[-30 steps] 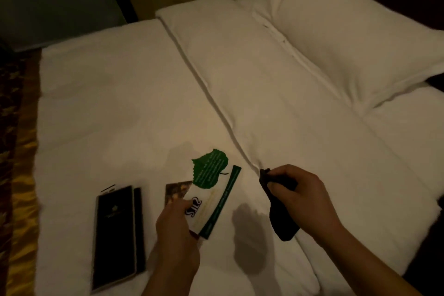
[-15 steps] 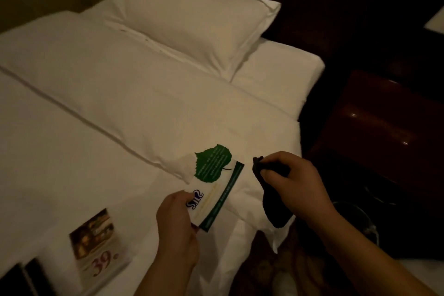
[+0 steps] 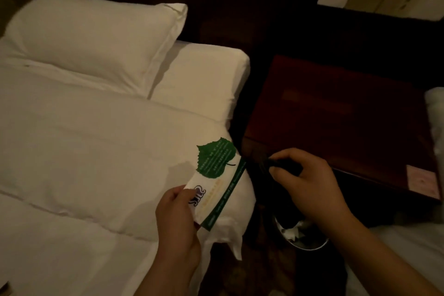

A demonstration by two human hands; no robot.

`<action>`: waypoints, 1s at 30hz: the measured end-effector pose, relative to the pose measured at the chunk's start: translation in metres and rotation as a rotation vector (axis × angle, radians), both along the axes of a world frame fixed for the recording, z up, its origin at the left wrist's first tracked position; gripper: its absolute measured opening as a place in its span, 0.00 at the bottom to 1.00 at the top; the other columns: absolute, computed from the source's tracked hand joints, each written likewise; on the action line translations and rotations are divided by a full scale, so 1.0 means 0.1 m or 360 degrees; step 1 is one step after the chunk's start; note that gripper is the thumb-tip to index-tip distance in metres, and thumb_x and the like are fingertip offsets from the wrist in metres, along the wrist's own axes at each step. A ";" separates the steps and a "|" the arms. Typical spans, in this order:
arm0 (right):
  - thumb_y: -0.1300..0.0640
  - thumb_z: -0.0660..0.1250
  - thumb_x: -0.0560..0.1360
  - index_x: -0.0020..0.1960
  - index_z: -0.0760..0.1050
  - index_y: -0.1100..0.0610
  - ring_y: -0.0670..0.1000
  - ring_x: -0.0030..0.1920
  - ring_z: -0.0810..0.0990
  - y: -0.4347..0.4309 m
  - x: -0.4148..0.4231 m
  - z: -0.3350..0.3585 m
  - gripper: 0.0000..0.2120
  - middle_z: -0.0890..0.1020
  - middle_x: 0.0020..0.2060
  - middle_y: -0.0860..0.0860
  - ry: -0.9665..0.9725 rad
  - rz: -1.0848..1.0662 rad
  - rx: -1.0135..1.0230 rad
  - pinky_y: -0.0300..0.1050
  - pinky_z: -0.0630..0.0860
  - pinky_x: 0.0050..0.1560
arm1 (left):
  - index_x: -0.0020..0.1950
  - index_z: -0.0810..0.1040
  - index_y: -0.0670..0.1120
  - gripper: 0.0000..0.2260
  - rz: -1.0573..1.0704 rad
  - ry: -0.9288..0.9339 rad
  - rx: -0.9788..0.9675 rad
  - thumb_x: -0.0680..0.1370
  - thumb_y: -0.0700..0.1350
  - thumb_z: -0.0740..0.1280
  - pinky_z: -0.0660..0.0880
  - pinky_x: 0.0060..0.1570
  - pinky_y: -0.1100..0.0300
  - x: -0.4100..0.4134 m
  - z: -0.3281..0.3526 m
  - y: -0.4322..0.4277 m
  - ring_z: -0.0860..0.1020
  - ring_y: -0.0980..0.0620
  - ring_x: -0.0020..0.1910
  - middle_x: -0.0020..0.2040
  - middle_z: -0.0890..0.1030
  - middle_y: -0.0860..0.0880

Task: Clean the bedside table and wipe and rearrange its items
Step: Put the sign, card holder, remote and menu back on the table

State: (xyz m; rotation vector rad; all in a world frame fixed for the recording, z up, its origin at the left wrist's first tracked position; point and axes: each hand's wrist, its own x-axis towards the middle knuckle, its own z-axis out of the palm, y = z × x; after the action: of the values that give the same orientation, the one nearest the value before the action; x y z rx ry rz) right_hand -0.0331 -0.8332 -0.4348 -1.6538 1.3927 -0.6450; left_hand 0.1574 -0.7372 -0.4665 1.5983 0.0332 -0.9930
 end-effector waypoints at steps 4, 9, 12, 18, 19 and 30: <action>0.52 0.69 0.76 0.48 0.79 0.41 0.49 0.31 0.81 -0.30 -0.63 0.00 0.06 0.81 0.39 0.38 0.0030 -0.0070 0.0025 0.51 0.79 0.31 | 0.44 0.79 0.42 0.03 -0.0127 -0.0009 0.0040 0.75 0.36 0.66 0.77 0.31 0.55 -0.53 -0.01 -0.49 0.81 0.46 0.40 0.36 0.84 0.47; 0.54 0.69 0.76 0.47 0.78 0.41 0.42 0.38 0.81 -0.62 -1.39 -0.08 0.07 0.81 0.42 0.39 0.0023 -0.0250 0.0047 0.45 0.79 0.37 | 0.42 0.78 0.44 0.05 -0.0305 0.0003 0.0003 0.76 0.37 0.65 0.77 0.28 0.56 -1.12 -0.04 -1.02 0.83 0.45 0.41 0.33 0.85 0.49; 0.53 0.70 0.75 0.46 0.79 0.41 0.39 0.40 0.81 -0.76 -1.75 -0.14 0.07 0.81 0.42 0.36 0.0052 -0.0326 0.0019 0.41 0.80 0.38 | 0.41 0.77 0.45 0.06 -0.0369 -0.0017 -0.0002 0.77 0.37 0.65 0.77 0.31 0.55 -1.37 -0.09 -1.28 0.82 0.45 0.40 0.31 0.84 0.51; 0.56 0.71 0.73 0.42 0.78 0.38 0.38 0.41 0.80 -0.97 -2.21 -0.26 0.11 0.80 0.44 0.31 0.0169 -0.0531 -0.0049 0.35 0.76 0.35 | 0.43 0.78 0.44 0.05 -0.0496 -0.0007 0.0008 0.77 0.36 0.65 0.78 0.38 0.50 -1.62 -0.19 -1.75 0.83 0.44 0.40 0.36 0.85 0.47; 0.56 0.71 0.72 0.41 0.77 0.38 0.38 0.40 0.80 -1.00 -2.25 -0.28 0.12 0.80 0.43 0.31 0.0200 -0.0558 -0.0048 0.35 0.75 0.33 | 0.43 0.78 0.44 0.05 -0.0514 -0.0010 0.0014 0.77 0.36 0.65 0.78 0.39 0.50 -1.63 -0.22 -1.83 0.83 0.44 0.41 0.37 0.85 0.47; 0.58 0.71 0.71 0.47 0.82 0.46 0.40 0.45 0.80 -1.42 -2.32 -0.33 0.09 0.83 0.43 0.40 0.0374 -0.0839 0.0007 0.37 0.76 0.46 | 0.51 0.76 0.42 0.04 -0.0859 -0.0105 0.0152 0.77 0.36 0.67 0.76 0.45 0.48 -1.38 -0.38 -2.90 0.78 0.39 0.44 0.49 0.79 0.37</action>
State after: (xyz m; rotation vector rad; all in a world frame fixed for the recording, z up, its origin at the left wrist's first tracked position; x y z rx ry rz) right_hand -0.2647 -0.9750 -0.4679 -1.3914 2.0294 -0.7532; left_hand 0.0196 -1.0272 -0.5046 1.7683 -0.4214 -1.3633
